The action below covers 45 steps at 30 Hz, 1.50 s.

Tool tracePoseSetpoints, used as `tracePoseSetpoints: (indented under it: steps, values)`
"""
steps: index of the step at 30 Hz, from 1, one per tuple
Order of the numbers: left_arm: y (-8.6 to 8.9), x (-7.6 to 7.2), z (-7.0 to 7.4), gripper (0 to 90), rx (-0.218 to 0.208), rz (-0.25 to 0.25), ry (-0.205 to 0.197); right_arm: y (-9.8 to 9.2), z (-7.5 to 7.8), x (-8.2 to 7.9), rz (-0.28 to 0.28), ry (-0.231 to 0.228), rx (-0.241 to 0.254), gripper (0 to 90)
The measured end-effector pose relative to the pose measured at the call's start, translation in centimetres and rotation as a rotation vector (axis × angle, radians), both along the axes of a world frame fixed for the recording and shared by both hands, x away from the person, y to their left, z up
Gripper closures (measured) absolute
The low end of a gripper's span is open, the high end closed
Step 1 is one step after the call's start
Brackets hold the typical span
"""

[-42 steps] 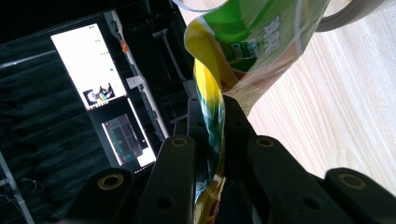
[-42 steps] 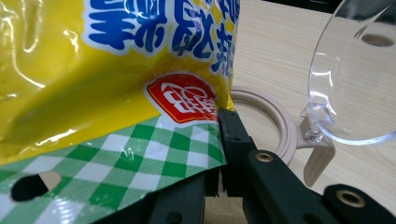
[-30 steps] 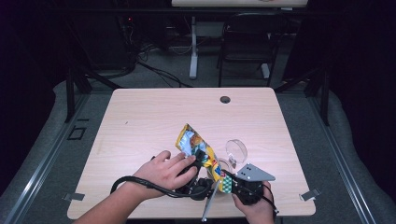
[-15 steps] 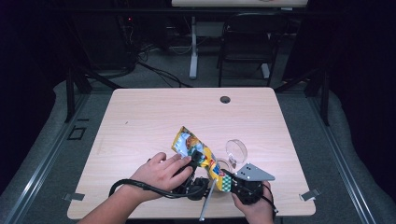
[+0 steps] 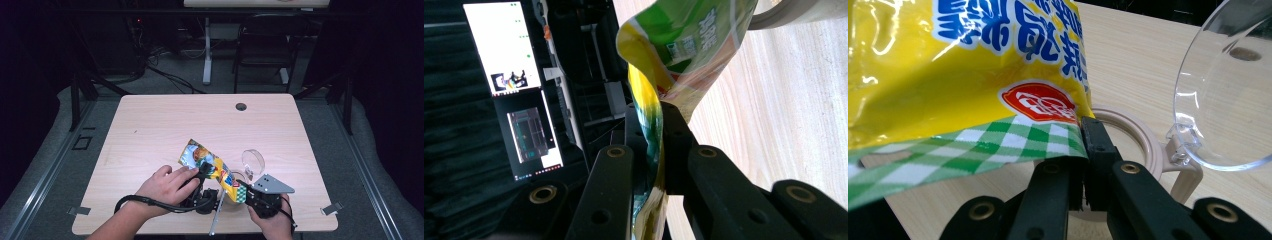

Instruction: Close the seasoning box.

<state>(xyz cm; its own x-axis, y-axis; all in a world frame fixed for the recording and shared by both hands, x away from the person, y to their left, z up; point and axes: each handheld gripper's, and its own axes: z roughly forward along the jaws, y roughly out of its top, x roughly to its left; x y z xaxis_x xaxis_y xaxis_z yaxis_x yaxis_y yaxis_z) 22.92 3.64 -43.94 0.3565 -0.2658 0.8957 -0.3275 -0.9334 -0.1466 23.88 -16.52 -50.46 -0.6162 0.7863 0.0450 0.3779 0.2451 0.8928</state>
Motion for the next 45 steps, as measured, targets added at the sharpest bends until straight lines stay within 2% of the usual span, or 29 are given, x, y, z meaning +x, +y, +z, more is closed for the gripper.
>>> tracePoseSetpoints:
  steps: [5,7,9,14,21,22,29,35,40,41,45]
  values:
    - [0.4,0.0,-0.3,85.1,-0.054,0.010,0.023,-0.1,0.1,-0.1,0.002,-0.005,-0.001,88.6]
    - [0.5,0.1,-0.3,85.1,-0.055,0.015,0.021,-0.1,0.1,-0.1,-0.001,-0.008,0.009,88.6]
    - [0.6,0.2,-0.5,85.2,-0.079,0.018,0.028,-0.1,0.2,0.0,0.000,-0.008,0.001,88.6]
    - [0.9,0.5,-0.8,85.2,-0.103,0.033,0.048,0.0,0.1,0.2,-0.001,-0.005,0.007,88.6]
    - [1.7,0.8,-1.1,85.1,-0.177,0.064,0.099,0.1,0.2,0.3,0.003,-0.016,0.018,88.7]
    - [1.8,0.8,-1.1,85.1,-0.174,0.070,0.104,0.1,0.2,0.3,0.006,-0.013,0.019,88.7]
    - [2.3,1.0,-1.5,85.1,-0.227,0.088,0.139,0.2,0.2,0.5,0.009,-0.023,0.028,88.6]
    - [2.7,1.3,-1.9,85.2,-0.297,0.101,0.180,0.2,0.3,0.7,0.008,-0.023,0.034,88.6]
    - [3.0,1.4,-2.0,85.2,-0.329,0.114,0.205,0.3,0.4,0.7,0.010,-0.029,0.036,88.6]
    - [3.1,1.4,-1.9,85.1,-0.317,0.119,0.199,0.3,0.4,0.8,0.011,-0.030,0.037,88.6]
    - [3.5,1.6,-2.1,85.1,-0.352,0.123,0.225,0.3,0.4,0.8,0.012,-0.033,0.042,88.5]
